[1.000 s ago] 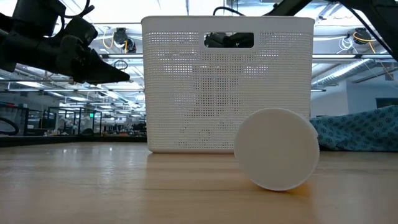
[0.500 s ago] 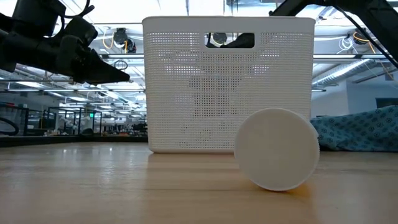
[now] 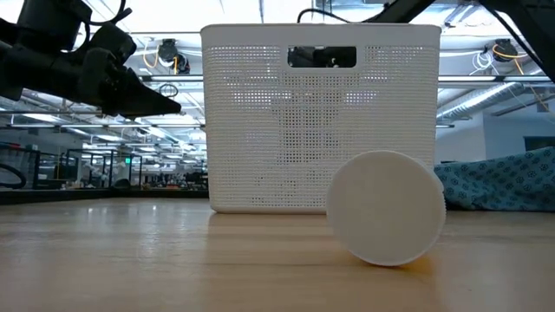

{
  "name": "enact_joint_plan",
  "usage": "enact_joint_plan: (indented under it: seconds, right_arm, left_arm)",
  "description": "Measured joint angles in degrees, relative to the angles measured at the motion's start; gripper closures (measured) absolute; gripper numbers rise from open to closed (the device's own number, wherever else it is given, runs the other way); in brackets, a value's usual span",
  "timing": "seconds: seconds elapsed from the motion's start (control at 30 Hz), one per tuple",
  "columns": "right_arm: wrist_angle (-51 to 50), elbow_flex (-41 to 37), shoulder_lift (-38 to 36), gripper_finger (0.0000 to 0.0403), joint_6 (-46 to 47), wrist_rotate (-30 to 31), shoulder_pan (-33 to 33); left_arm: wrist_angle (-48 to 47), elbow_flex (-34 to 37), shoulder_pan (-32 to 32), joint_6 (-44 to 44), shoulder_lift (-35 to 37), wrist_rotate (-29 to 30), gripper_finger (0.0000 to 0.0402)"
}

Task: Pick & place medical supplies in basket/bin
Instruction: Put the red medicine bottle into the white bin, then put the orange medicine bottle into the white bin

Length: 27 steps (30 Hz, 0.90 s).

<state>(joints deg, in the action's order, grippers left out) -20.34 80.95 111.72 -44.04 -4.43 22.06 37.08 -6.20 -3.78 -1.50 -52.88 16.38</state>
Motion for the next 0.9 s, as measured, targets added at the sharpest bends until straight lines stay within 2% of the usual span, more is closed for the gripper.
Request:
enact_joint_plan:
  seconds: [0.23,0.43,0.53,0.7,0.8,0.83,0.9]
  right_arm:
    - [-0.63,0.04,-2.55,0.0124,1.4,0.81,-0.36]
    - [-1.99,0.04,-11.98,0.0144,1.04,7.56,-2.24]
    - [-3.94,0.06,-20.08,0.0178,2.21,4.11,-2.64]
    - [-5.63,0.1,-34.08,0.0284,10.09,-14.34,-2.6]
    - [-5.51,-1.96,-42.08,0.0367,13.26,-16.8,-3.36]
    - [-5.48,-3.41,-44.78,0.0384,13.49,-16.76,-3.57]
    - [-4.75,-7.47,-50.15,0.0392,14.98,-16.7,-4.02]
  left_arm:
    - [0.03,0.0,-0.02,0.05,0.0,0.0,0.0364]
    - [0.0,0.0,-0.02,0.03,0.0,0.0,0.0364]
    - [0.0,0.0,-0.01,0.03,0.0,0.02,0.0364]
    - [-0.1,0.0,-0.01,0.46,0.0,0.02,0.0364]
    - [-0.38,0.0,0.0,0.75,0.0,0.02,0.0364]
    - [-0.55,0.0,-0.01,0.73,0.0,0.02,0.0364]
    - [-0.69,0.0,-0.02,0.73,0.01,0.02,0.0364]
